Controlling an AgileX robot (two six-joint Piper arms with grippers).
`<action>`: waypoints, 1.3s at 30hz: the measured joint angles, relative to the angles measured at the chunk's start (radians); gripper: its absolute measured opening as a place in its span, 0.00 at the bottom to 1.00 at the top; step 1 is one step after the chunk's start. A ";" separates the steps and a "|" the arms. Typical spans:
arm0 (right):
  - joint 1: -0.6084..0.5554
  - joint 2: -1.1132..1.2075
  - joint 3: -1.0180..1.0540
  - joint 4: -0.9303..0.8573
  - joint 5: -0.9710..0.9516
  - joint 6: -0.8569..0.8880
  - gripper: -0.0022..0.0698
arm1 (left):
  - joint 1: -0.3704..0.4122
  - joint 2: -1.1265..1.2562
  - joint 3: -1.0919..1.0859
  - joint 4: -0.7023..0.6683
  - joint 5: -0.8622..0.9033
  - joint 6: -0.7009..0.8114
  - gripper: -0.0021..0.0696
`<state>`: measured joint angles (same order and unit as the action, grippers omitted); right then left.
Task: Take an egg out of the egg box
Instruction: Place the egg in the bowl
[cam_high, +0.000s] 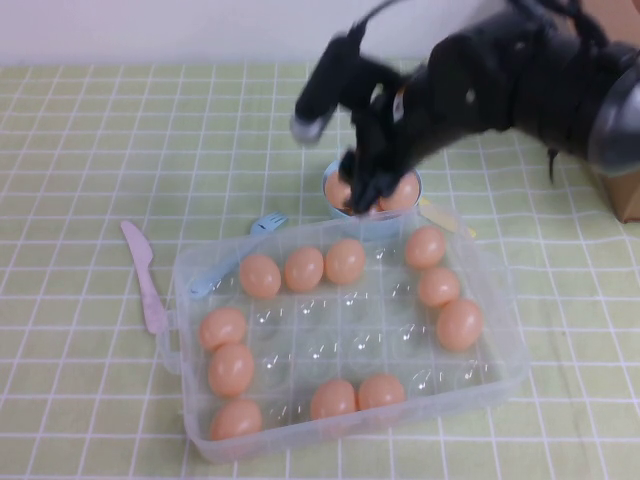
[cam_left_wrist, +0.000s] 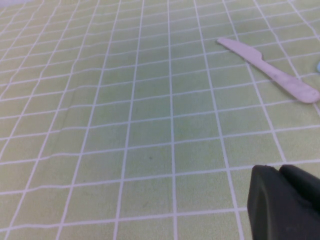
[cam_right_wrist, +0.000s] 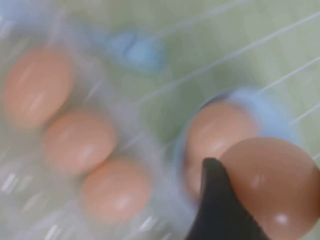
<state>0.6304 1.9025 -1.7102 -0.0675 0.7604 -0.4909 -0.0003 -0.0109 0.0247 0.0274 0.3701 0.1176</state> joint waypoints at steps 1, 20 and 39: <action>-0.010 -0.002 -0.014 0.000 -0.045 0.027 0.51 | 0.000 0.000 0.000 0.000 0.000 0.000 0.02; -0.139 0.185 -0.041 0.117 -0.378 0.144 0.51 | 0.000 0.000 0.000 0.000 0.000 0.000 0.02; -0.157 0.232 -0.041 0.128 -0.384 0.137 0.51 | 0.000 0.000 0.000 0.000 0.000 0.000 0.02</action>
<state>0.4736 2.1349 -1.7515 0.0603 0.3763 -0.3539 -0.0003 -0.0109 0.0247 0.0274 0.3701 0.1176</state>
